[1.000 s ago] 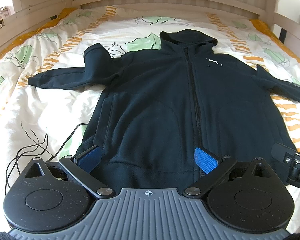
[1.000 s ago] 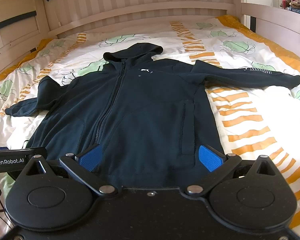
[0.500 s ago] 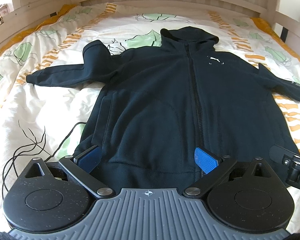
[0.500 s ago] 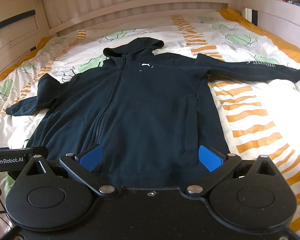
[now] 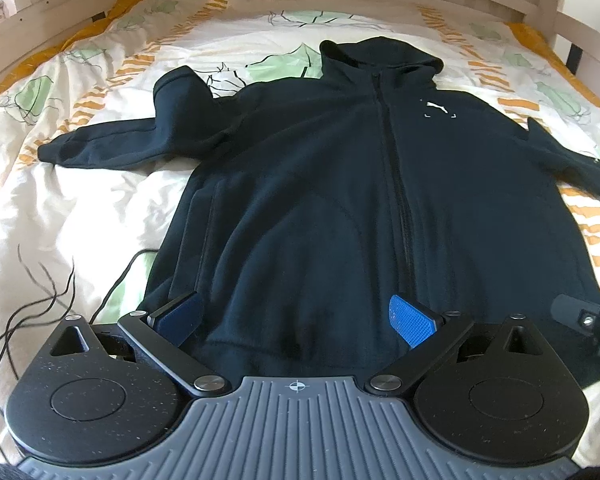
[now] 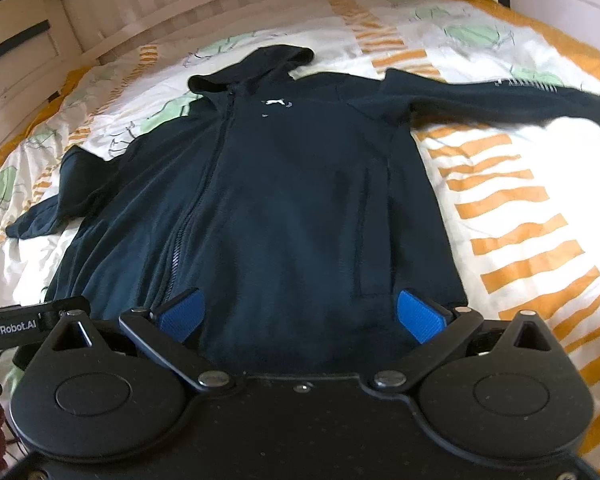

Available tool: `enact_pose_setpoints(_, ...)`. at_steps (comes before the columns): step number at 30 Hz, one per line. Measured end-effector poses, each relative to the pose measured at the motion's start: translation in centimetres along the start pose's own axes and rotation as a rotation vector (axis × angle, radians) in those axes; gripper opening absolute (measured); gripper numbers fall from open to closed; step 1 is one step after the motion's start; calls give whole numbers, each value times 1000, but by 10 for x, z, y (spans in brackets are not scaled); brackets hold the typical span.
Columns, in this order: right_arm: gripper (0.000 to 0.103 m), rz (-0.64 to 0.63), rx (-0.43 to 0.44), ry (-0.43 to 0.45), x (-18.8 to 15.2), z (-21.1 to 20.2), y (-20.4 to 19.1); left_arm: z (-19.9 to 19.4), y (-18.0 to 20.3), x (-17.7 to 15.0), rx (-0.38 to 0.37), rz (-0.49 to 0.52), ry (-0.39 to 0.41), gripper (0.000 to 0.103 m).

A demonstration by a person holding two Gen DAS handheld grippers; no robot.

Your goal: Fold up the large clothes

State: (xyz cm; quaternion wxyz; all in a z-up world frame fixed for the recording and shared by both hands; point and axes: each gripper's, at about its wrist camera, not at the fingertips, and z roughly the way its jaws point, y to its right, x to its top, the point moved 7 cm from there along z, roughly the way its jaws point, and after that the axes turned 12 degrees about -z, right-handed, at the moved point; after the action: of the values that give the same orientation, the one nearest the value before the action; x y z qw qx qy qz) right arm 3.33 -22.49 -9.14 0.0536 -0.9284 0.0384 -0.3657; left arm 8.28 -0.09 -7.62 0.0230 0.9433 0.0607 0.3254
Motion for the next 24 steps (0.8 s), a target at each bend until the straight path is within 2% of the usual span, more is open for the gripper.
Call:
enact_pose_setpoints(7, 102, 67, -9, -16, 19, 12, 38, 13, 13, 26, -5, 22, 31, 101)
enact_pose_setpoints(13, 102, 147, -62, -7, 49, 22, 99, 29, 28, 54, -11, 60, 74, 101)
enact_pose_setpoints(17, 102, 209, -147, -1, 72, 30, 157, 44, 40, 68, -35, 87, 77, 101)
enact_pose_setpoints(24, 102, 334, -352, -8, 101, 47, 269, 74, 48, 80, -70, 76, 43, 101)
